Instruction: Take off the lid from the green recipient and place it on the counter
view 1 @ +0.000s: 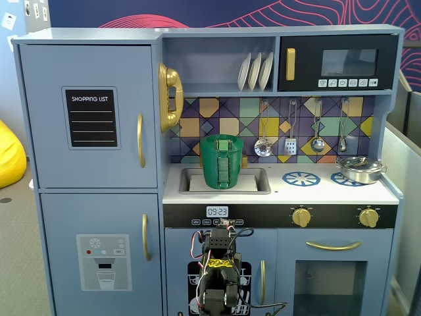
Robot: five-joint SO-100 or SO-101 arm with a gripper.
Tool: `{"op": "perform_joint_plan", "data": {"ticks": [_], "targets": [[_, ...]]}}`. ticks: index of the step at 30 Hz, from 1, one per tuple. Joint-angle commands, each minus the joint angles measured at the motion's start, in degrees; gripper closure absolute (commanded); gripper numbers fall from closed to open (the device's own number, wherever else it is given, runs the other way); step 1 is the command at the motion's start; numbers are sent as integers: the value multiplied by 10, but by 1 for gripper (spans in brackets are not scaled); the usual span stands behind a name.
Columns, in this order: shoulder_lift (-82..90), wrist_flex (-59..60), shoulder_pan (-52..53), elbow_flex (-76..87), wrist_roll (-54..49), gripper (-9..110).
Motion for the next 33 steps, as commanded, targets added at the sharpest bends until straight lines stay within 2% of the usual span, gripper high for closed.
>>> {"op": "perform_joint_plan", "data": {"ticks": [1,17,19,22,26,33], "targets": [[-6,98,33,10,18,101],[-6,98,33,10,19,101],[-7,92,40,9,-7,101],[-8,46,49,-27,-33,101],[-65,-43,44,-180,-74,101],[-224,-352,15,-434,-94,100]]}}
